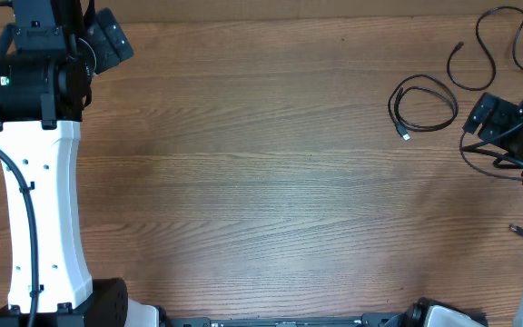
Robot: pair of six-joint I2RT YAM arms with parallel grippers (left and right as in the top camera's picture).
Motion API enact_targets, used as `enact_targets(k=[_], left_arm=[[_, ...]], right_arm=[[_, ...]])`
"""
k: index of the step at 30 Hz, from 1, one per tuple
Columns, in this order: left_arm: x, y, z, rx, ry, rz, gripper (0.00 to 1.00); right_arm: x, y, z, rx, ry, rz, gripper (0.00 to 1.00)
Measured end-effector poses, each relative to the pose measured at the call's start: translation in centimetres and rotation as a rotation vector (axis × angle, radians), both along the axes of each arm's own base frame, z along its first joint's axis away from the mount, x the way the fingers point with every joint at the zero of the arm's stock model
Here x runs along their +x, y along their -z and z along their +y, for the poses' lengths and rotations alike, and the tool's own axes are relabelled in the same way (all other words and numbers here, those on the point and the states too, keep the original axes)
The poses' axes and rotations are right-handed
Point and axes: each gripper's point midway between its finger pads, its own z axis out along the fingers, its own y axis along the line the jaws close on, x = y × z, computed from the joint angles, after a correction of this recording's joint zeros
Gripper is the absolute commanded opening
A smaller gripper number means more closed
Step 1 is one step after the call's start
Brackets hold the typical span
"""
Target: Untangle cables
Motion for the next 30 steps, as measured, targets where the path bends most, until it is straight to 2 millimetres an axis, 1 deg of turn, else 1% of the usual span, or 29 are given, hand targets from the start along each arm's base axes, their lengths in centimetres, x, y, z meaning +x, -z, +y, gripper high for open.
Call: enact_targets(k=[7,8,9,11,13,14,15,16,18,20,21,22,24,27,28,29,30], left_arm=[[0.0,0.0,0.0,0.0,0.0,0.0,1.0],[0.0,0.0,0.0,0.0,0.0,0.0,1.0],[0.0,0.0,0.0,0.0,0.0,0.0,0.99],[0.0,0.0,0.0,0.0,0.0,0.0,0.99],[0.0,0.0,0.0,0.0,0.0,0.0,1.0],[0.0,0.0,0.0,0.0,0.001,0.0,1.0],[0.0,0.0,0.0,0.0,0.0,0.001,0.99],[0.0,0.0,0.0,0.0,0.0,0.001,1.0],[0.0,0.0,0.0,0.0,0.0,0.002,0.99],[0.0,0.0,0.0,0.0,0.0,0.002,1.0],[0.0,0.0,0.0,0.0,0.0,0.002,0.99],[0.0,0.0,0.0,0.0,0.0,0.002,1.0],[0.0,0.0,0.0,0.0,0.0,0.002,0.99],[0.0,0.0,0.0,0.0,0.0,0.002,1.0],[0.0,0.0,0.0,0.0,0.0,0.002,1.0],[0.0,0.0,0.0,0.0,0.0,0.002,1.0],[0.0,0.0,0.0,0.0,0.0,0.003,1.0]], right_arm=[[0.1,0.0,0.3,0.013,-0.01,-0.006,1.0],[0.5,-0.2,0.6,0.027,-0.024,-0.023,1.0],[1.2,-0.7,1.2,0.055,-0.054,-0.063,1.0],[2.7,-2.0,2.4,0.096,-0.117,-0.151,1.0],[3.9,-4.6,3.6,0.118,-0.192,-0.27,1.0],[4.2,-6.7,4.3,0.11,-0.23,-0.351,1.0],[4.3,-8.6,4.7,0.095,-0.257,-0.417,1.0],[4.1,-10.0,5.1,0.079,-0.272,-0.461,1.0],[3.0,-13.5,6.9,0.034,-0.316,-0.564,1.0],[1.9,-15.6,8.6,0.007,-0.35,-0.617,1.0],[0.9,-17.0,10.3,-0.012,-0.378,-0.656,1.0],[0.7,-17.3,10.7,-0.018,-0.384,-0.665,1.0],[-0.3,-19.0,12.8,-0.045,-0.413,-0.718,1.0],[-0.7,-21.1,14.0,-0.083,-0.415,-0.833,1.0],[-0.8,-21.1,14.1,-0.084,-0.416,-0.838,1.0],[-1.4,-21.1,14.3,-0.097,-0.415,-0.905,1.0],[-1.8,-20.8,14.3,-0.1,-0.414,-0.924,1.0]])
